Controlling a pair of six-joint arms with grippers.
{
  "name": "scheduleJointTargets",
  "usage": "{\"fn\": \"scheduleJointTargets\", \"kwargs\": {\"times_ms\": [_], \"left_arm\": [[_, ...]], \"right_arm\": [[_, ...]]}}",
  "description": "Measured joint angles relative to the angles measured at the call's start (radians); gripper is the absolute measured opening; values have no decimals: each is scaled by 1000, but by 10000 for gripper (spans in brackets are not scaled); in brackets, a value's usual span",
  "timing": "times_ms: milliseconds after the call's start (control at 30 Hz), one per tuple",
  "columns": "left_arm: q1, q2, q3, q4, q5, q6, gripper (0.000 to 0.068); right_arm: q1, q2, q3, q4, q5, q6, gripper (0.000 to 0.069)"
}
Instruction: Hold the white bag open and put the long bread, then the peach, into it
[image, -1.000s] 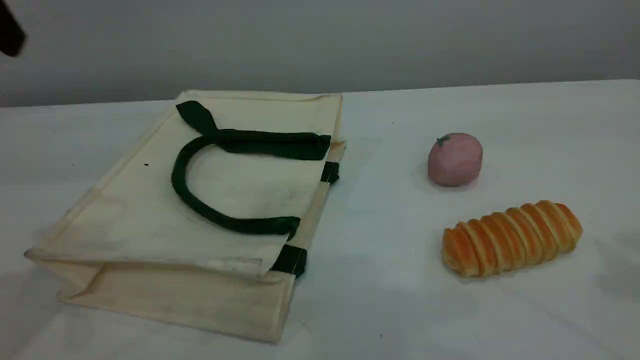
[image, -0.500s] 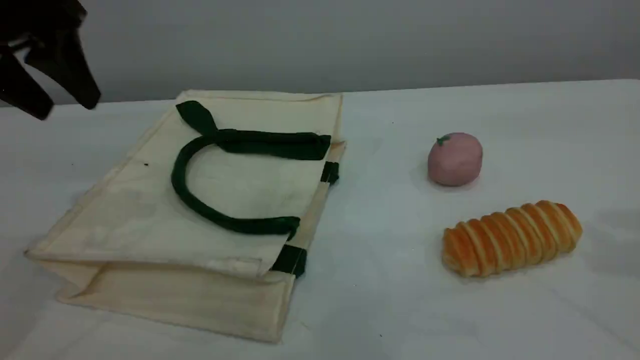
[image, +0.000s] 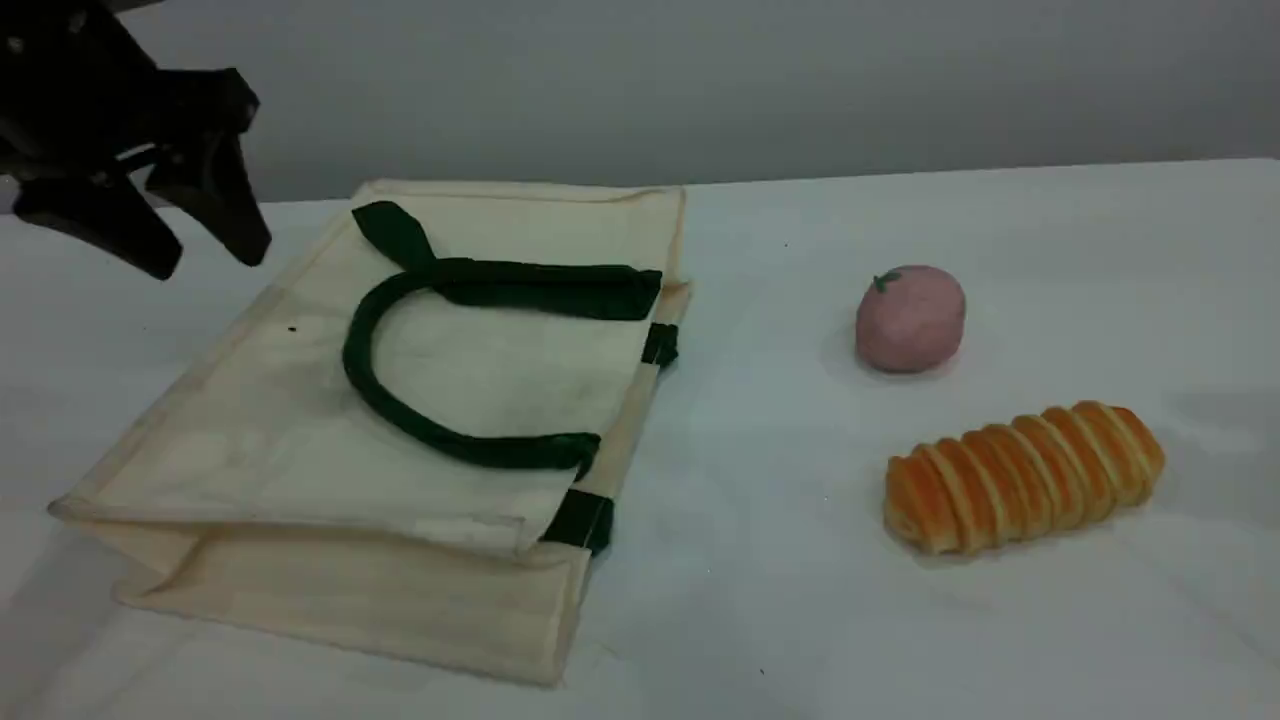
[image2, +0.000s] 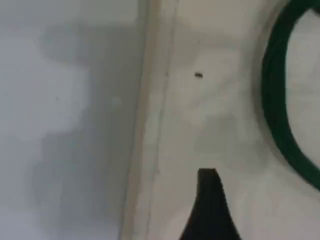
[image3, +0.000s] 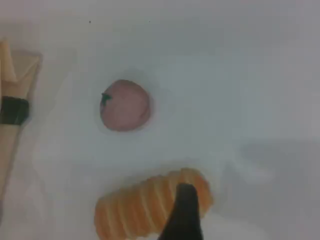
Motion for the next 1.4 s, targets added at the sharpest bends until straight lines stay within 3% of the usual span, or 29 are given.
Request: {"fn": "scheduleJointTargets", "kwargs": {"times_ms": [400,1067,1233,1400], "left_arm": [[-70,160,-133,7,-2,-8,467],[-72,319,-166,-26,-78,-8,464],[-73,320,-166,-27,-94,-7,398],[-73,320,-166,-27,-98,-1,256]], "right_arm": [[0,3,0,0,5,0,586],[0,3,0,0,-6,-6,586],[0,3,0,0,-6,-11,586],[0,3,0,0,-6,-14,586]]}}
